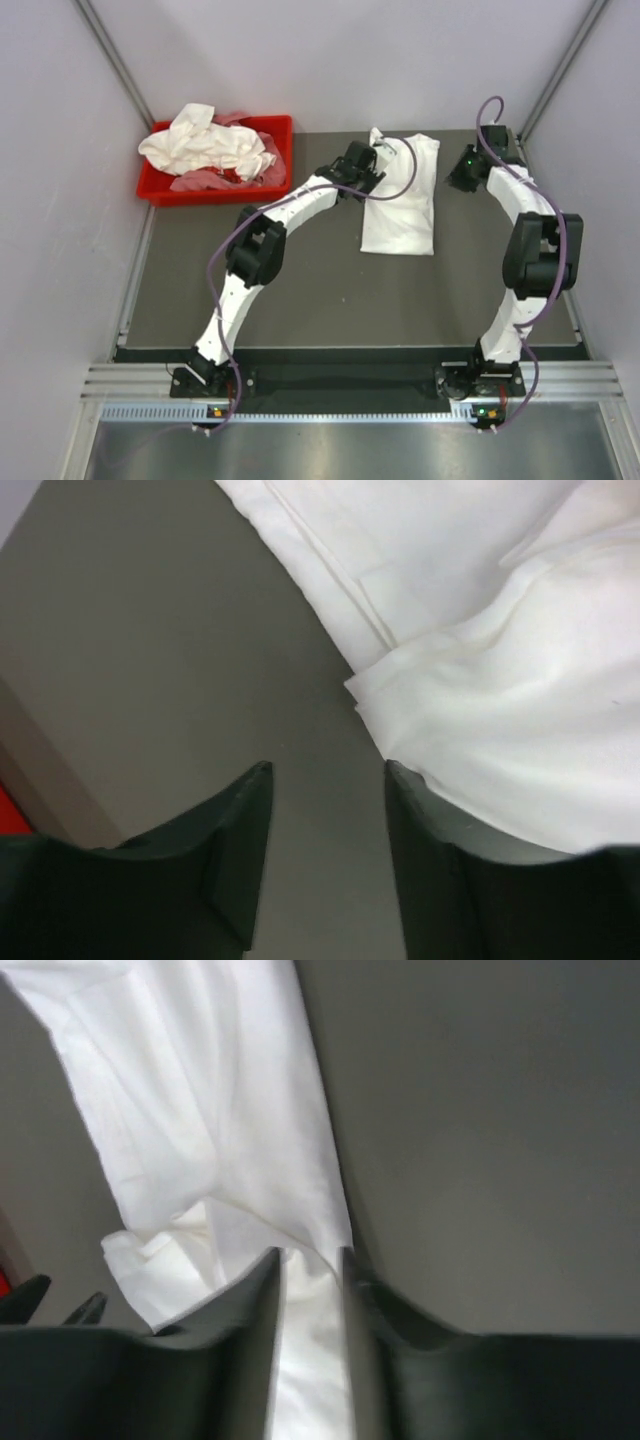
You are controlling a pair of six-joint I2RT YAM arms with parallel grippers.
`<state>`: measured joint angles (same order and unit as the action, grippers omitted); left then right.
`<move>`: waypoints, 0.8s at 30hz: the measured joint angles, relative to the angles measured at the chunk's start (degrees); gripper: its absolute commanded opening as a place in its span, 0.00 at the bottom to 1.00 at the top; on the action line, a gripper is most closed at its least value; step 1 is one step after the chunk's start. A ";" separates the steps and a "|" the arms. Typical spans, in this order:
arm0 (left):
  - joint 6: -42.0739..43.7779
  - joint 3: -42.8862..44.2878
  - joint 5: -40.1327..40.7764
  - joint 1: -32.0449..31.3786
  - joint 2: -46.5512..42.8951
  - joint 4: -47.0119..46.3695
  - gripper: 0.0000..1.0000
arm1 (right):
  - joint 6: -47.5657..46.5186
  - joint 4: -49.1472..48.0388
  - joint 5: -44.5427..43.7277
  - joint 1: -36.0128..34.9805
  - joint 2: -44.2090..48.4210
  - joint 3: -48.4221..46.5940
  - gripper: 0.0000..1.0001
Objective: Fold and stack the t-shirts
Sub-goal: Fold the tshirt
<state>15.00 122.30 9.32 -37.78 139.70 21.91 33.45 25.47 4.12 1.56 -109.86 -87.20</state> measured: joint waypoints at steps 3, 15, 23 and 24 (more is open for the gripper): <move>-2.27 -4.28 -5.81 0.63 -4.28 0.90 0.33 | -1.73 -1.42 1.70 -0.55 4.92 4.22 0.03; -6.99 -5.99 -19.08 -1.53 -5.11 1.66 0.33 | 1.88 -8.37 14.47 -5.92 -0.46 9.92 0.00; -7.48 -0.72 -15.61 1.11 3.19 0.11 0.36 | 6.38 -11.80 13.73 -5.88 -8.09 6.75 0.00; -7.48 0.00 -15.23 1.31 3.69 -0.13 0.36 | 6.84 -12.20 13.33 -5.84 -8.66 6.34 0.00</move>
<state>7.53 122.30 -5.91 -36.47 143.39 21.78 40.29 13.28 17.45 -4.27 -118.52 -80.86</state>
